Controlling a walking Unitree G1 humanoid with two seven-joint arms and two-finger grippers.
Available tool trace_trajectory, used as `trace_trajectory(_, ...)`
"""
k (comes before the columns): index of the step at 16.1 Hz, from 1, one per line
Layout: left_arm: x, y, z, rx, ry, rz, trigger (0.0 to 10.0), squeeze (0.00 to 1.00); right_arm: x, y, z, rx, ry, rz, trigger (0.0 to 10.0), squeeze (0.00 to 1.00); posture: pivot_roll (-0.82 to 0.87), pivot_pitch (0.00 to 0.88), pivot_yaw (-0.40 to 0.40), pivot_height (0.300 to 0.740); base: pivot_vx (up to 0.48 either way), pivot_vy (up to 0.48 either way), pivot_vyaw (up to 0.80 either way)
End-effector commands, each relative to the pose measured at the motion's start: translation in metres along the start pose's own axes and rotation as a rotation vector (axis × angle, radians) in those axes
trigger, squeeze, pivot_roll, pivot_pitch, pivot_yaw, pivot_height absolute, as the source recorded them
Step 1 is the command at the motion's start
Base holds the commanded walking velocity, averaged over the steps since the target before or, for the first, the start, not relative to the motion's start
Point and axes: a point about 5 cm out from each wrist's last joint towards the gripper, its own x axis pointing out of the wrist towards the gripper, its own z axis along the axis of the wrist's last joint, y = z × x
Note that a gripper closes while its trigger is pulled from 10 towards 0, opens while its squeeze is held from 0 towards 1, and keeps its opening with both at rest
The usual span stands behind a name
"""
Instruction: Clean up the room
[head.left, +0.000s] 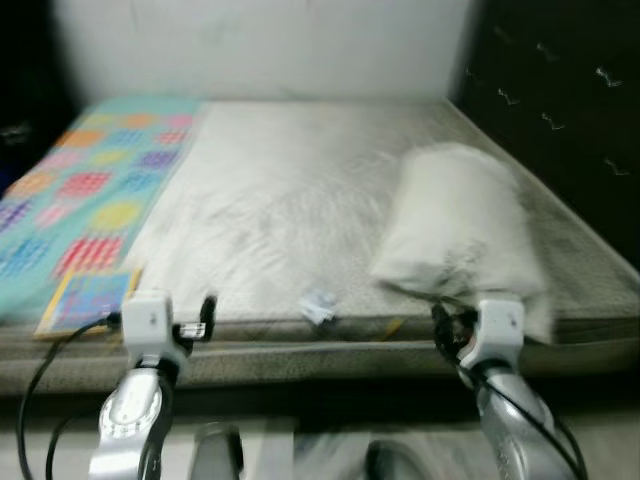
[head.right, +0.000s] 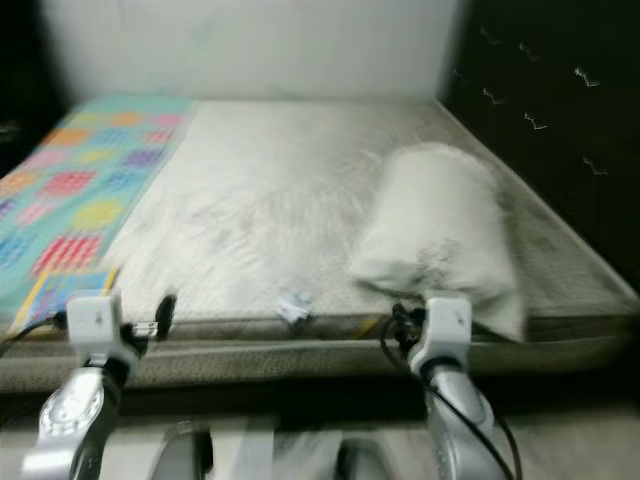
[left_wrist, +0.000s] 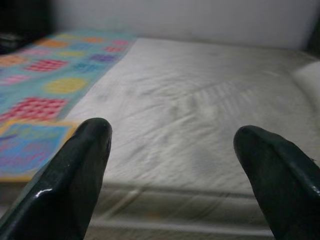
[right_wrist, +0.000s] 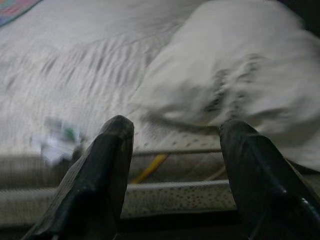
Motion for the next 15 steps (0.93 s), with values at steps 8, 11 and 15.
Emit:
trace_trajectory(8,-0.007,0.010,-0.019,-0.031,0.089,0.070,10.0,0.00,0.003,0.006,-0.004,0.005,0.007,0.032,10.0,0.00,-0.13,0.000,-0.010,0.551,0.000,0.000,0.00)
trace_trajectory(11,-0.008,0.008,-0.018,-0.042,0.080,0.048,10.0,0.00,0.003,0.009,-0.003,-0.002,0.000,0.062,10.0,0.00,-0.13,0.000,-0.011,0.551,0.000,0.000,0.00)
trace_trajectory(15,-0.008,0.007,-0.018,-0.051,0.082,0.042,10.0,0.00,0.003,0.015,-0.001,-0.054,-0.016,0.095,10.0,0.00,-0.13,0.000,-0.011,0.551,0.000,0.000,0.00)
